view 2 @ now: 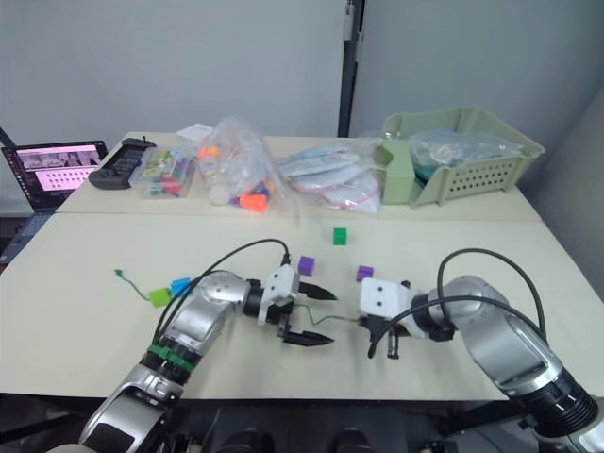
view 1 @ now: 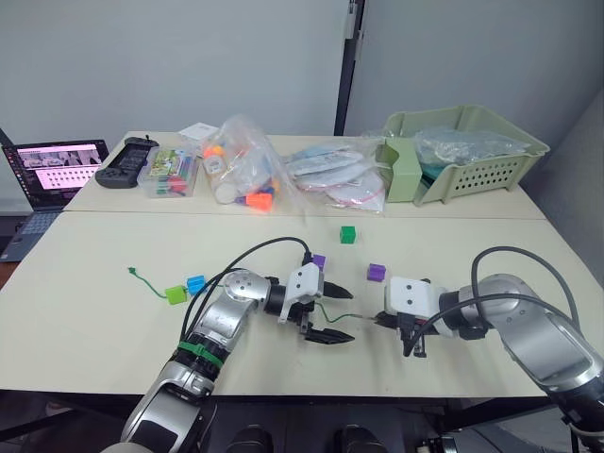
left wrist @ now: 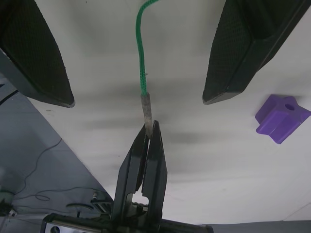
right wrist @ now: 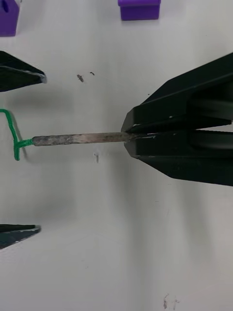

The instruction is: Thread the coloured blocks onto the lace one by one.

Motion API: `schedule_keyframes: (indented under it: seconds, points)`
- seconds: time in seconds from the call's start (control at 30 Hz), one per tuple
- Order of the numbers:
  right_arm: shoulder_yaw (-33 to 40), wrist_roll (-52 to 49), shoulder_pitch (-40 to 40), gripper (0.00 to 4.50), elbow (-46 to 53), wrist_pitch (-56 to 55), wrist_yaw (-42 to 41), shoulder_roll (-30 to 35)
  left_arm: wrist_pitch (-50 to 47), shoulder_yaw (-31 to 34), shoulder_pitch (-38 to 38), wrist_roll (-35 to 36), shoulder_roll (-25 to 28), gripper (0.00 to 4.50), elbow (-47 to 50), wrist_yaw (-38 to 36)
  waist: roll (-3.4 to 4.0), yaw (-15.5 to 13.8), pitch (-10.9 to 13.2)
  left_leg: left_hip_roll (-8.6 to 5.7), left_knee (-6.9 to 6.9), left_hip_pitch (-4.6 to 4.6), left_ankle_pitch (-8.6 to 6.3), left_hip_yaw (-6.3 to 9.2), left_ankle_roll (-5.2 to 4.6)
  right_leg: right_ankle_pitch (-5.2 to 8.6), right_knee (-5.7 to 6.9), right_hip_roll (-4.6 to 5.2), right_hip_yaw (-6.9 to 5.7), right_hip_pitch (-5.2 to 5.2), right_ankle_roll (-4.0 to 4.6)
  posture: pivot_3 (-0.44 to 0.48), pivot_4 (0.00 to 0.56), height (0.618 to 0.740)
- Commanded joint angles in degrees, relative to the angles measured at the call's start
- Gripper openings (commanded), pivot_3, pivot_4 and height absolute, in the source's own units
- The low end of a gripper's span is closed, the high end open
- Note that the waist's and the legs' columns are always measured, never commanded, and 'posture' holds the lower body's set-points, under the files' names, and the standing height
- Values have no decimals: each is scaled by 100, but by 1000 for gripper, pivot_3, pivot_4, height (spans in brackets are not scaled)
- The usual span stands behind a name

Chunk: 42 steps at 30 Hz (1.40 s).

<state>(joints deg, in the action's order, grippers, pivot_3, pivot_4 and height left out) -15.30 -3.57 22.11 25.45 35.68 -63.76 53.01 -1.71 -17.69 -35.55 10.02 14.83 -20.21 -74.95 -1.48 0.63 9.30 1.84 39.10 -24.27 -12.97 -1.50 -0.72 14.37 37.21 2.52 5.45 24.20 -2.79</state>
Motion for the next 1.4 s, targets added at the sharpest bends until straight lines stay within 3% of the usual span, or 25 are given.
schedule_keyframes:
  seconds: [0.03,0.13,0.4,0.67,0.93,0.97,1.13,1.17,1.33,1.4]
  points:
    - [48,-56,64,0,152,36,4,33,-14,14,-15,87,-64,3270,126,45,0,-1,0,-1,0,-1,0,0,0,0,-1,1,0,0,0,0,150,734]
    - [40,-60,58,0,170,47,11,27,19,-17,-8,28,-93,2380,122,111,0,-1,0,-1,0,-1,0,0,0,0,-1,1,0,0,0,0,150,734]
    - [46,-62,66,0,176,66,15,27,-20,-43,21,52,-139,2380,152,158,0,2,0,0,0,0,0,0,0,0,-1,0,0,0,0,0,150,734]
    - [65,-93,77,0,195,120,21,14,-110,-100,24,20,-179,19,108,150,0,5,0,0,0,0,0,0,0,0,-1,0,0,0,0,0,150,734]
    - [213,-337,109,0,307,530,106,-153,-153,-56,-22,43,-243,19,40,206,0,4,0,0,0,0,0,1,0,0,-2,0,0,0,0,0,150,734]
    - [239,-392,122,638,329,602,113,-171,-153,-47,-26,38,-235,0,28,207,0,4,0,0,0,0,0,1,0,0,-2,0,0,0,0,0,150,734]
    - [583,-656,-36,2395,470,800,147,-26,-129,91,-72,49,-105,0,-44,224,0,-7,0,-1,0,-2,0,2,0,0,-3,1,0,0,0,0,150,734]
    - [706,-724,-95,2491,487,832,162,4,-116,122,-86,56,-77,0,-66,228,0,-7,0,-1,0,-1,0,3,0,0,-3,0,0,0,0,0,150,734]
    - [1507,-987,-437,4335,514,846,350,214,-85,353,-141,103,166,0,-169,204,0,-11,0,0,0,-2,0,3,0,0,-3,1,-1,-1,0,0,150,734]
    - [1696,-1061,-464,4454,499,842,461,216,-59,430,-132,100,252,0,-206,199,0,-2,0,0,-1,-1,0,3,0,0,-3,0,-1,0,0,0,150,734]
